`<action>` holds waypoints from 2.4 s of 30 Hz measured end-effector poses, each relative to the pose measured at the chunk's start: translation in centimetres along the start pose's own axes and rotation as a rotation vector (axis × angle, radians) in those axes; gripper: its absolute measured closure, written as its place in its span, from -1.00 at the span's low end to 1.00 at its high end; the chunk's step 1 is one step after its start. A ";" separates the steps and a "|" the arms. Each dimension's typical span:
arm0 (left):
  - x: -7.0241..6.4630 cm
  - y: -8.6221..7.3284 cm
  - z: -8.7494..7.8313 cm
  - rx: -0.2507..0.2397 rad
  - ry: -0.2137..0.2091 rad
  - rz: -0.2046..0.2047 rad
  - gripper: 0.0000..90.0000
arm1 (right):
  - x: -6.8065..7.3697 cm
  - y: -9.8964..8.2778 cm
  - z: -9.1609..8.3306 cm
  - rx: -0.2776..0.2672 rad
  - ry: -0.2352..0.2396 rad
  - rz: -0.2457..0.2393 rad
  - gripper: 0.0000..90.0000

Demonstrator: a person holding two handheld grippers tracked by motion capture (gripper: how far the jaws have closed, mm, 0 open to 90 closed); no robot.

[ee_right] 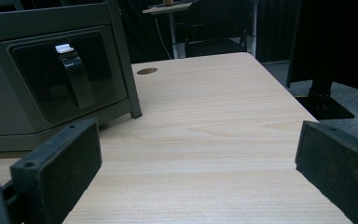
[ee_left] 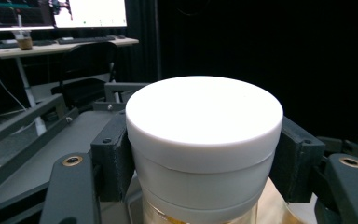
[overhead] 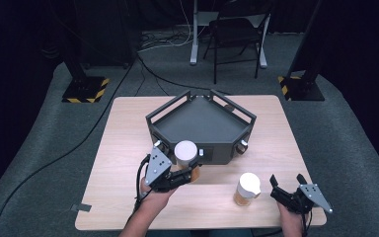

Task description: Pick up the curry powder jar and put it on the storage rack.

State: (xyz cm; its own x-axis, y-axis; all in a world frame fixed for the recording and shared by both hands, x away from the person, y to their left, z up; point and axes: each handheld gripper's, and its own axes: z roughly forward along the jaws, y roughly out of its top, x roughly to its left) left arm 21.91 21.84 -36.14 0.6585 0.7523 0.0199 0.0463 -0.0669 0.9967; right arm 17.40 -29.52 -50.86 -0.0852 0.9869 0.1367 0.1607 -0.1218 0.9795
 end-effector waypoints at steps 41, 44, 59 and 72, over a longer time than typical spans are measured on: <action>0.0 4.8 8.6 -0.002 0.185 0.066 -0.26 | -0.9 0.0 -0.1 0.002 0.047 0.008 -1.00; -0.1 4.9 9.2 0.000 0.220 0.068 -0.26 | -0.8 0.0 -0.1 0.002 0.048 0.001 -1.00; 1.0 4.3 10.4 0.035 0.335 0.026 -0.26 | -0.9 -0.1 -0.2 -0.002 0.053 0.013 -1.00; 2.1 3.3 12.3 0.069 0.388 0.007 -0.26 | -1.0 -0.1 -0.2 -0.001 0.057 0.018 -1.00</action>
State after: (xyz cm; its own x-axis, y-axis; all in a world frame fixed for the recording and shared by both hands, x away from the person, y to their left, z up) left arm 32.66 15.11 -33.76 0.3267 0.9426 0.0687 0.1018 -0.1074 0.9890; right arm 17.33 -30.55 -51.04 -0.1379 0.9770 0.1626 0.1621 -0.1397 0.9768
